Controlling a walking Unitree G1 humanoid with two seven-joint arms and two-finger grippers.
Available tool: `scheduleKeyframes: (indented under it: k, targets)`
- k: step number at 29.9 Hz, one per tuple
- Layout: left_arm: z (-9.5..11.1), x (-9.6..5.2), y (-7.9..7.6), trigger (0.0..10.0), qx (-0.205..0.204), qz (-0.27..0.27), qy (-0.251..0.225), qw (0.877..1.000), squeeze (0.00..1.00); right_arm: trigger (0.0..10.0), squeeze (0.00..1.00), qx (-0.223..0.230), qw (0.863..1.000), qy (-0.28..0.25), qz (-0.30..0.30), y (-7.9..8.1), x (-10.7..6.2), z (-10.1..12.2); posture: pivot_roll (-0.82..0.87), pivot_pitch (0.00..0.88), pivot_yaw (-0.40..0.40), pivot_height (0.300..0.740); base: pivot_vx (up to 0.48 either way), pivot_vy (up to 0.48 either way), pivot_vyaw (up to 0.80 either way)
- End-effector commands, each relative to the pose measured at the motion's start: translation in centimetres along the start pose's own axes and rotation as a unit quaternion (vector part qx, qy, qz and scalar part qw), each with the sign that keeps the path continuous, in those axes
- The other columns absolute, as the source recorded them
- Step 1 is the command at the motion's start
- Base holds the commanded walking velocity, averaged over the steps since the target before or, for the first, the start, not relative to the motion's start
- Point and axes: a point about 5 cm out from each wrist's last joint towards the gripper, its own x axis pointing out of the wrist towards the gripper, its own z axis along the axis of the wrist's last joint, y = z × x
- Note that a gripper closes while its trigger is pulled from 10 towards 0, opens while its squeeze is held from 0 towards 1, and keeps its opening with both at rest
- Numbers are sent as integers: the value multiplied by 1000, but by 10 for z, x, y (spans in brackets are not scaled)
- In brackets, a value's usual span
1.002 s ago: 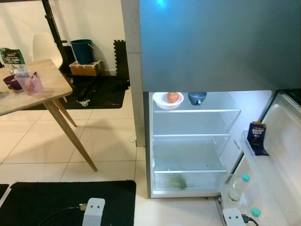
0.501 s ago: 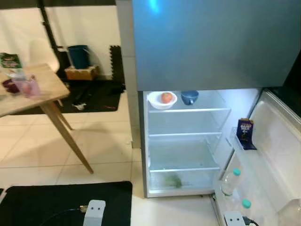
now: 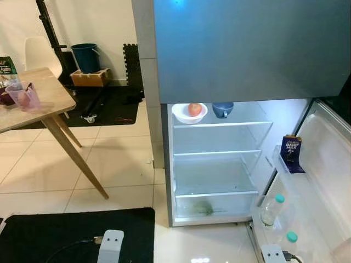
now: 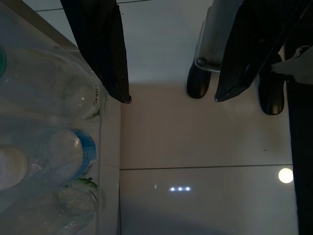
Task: Restocking fridge
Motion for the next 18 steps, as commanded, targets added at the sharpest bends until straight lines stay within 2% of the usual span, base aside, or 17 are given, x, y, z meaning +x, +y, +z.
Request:
scheduleKeyframes:
  k: [1, 6, 18]
  targets:
    - [-6, -1, 1, 10000, 6, 2, 9, 1000, 0, 10000, 0, 6, 1000, 15, 0, 1, -1, -9, -45, 80, 10, 740, 0, 0, 0]
    - [-6, -2, 2, 10000, 10, 5, 6, 1000, 0, 10000, 0, 11, 1000, 12, 2, 3, -1, -6, -45, 80, 12, 740, 0, 0, 0]
    - [0, 0, 1, 10000, 8, 6, -5, 1000, 0, 10000, 0, 16, 1000, 10, 2, 3, -1, -7, -48, 80, 18, 740, 0, 0, -800]
